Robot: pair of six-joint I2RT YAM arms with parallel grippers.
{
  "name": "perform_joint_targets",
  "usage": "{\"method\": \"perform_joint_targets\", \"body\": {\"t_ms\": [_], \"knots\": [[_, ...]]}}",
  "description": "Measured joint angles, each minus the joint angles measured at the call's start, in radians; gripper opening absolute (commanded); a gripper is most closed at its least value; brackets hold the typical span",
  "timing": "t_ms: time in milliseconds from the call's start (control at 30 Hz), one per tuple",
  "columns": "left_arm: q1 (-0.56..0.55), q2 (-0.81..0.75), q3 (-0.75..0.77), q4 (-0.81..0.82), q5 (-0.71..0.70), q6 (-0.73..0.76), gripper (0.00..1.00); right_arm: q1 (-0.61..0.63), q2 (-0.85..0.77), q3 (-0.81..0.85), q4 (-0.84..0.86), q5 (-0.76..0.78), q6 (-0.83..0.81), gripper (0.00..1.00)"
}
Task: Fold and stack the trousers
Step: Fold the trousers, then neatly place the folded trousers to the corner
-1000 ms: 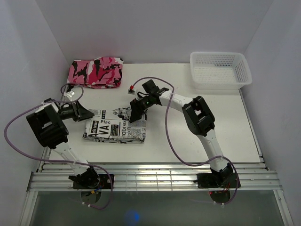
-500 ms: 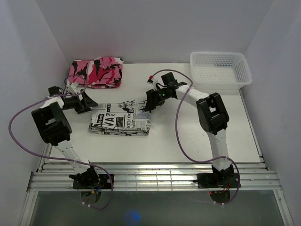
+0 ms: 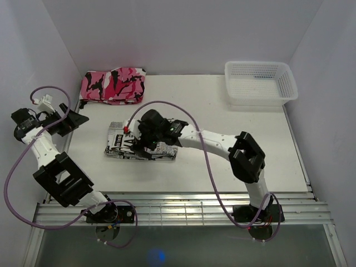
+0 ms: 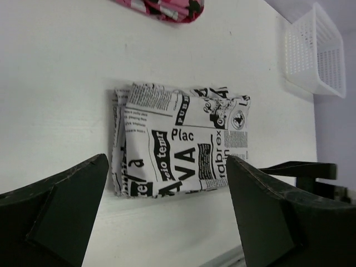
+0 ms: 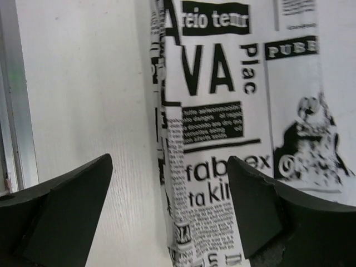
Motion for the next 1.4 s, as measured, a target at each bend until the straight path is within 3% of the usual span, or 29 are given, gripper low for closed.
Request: {"method": "perform_joint_targets", "body": {"t_ms": [267,467,567,600,667,700,867,1033,1400], "knots": [[0.061,-0.009,-0.164,-0.131,0.023,0.036,0.98,0.147,0.307,0.198,-0.023,0.218,-0.105,0.93],[0.104,-0.041,-0.190,-0.134,0.044,0.047,0.98,0.166,0.373,0.242,-0.008,0.342,-0.171,0.87],[0.109,-0.075,-0.247,-0.097,0.032,0.021,0.98,0.166,0.391,0.244,0.013,0.393,-0.201,0.62],[0.109,-0.095,-0.276,-0.079,0.025,0.002,0.98,0.166,0.396,0.244,0.027,0.403,-0.208,0.48],[0.109,-0.154,-0.348,-0.029,0.001,-0.044,0.98,0.166,0.406,0.244,0.039,0.423,-0.222,0.29],[0.108,-0.185,-0.380,-0.006,-0.014,-0.071,0.98,0.166,0.413,0.244,0.048,0.433,-0.228,0.09],[0.103,-0.274,-0.439,0.084,-0.056,-0.199,0.98,0.157,0.417,0.248,0.072,0.431,-0.225,0.08],[0.068,-0.266,-0.458,0.130,-0.104,-0.311,0.98,0.120,0.417,0.270,0.063,0.344,-0.152,0.08],[-0.195,-0.219,-0.537,0.180,-0.257,-0.574,0.98,0.005,0.425,0.370,0.018,0.146,0.031,0.08]]}}
